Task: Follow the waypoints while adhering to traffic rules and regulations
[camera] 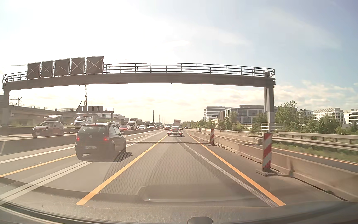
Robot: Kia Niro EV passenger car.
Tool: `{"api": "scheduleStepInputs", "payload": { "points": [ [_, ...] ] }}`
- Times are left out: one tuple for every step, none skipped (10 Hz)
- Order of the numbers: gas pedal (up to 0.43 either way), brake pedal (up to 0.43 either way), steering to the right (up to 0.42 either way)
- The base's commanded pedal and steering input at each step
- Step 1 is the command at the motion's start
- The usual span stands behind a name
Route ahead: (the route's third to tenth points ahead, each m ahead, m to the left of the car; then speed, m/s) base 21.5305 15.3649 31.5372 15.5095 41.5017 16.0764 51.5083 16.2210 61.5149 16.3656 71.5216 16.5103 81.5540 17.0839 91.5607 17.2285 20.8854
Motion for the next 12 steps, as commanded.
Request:
{"api": "scheduleStepInputs", "payload": {
  "points": [
    [0.118, 0.000, -0.006],
    [0.118, 0.000, -0.005],
    [0.118, 0.000, -0.005],
    [0.110, 0.000, -0.005],
    [0.047, 0.000, -0.005],
    [0.000, 0.000, -0.005],
    [0.000, 0.000, -0.005],
    [0.000, 0.000, -0.005],
    [0.000, 0.000, -0.005],
    [0.000, 0.000, -0.004],
    [0.000, 0.000, -0.004],
    [0.000, 0.000, -0.004]
  ]
}}
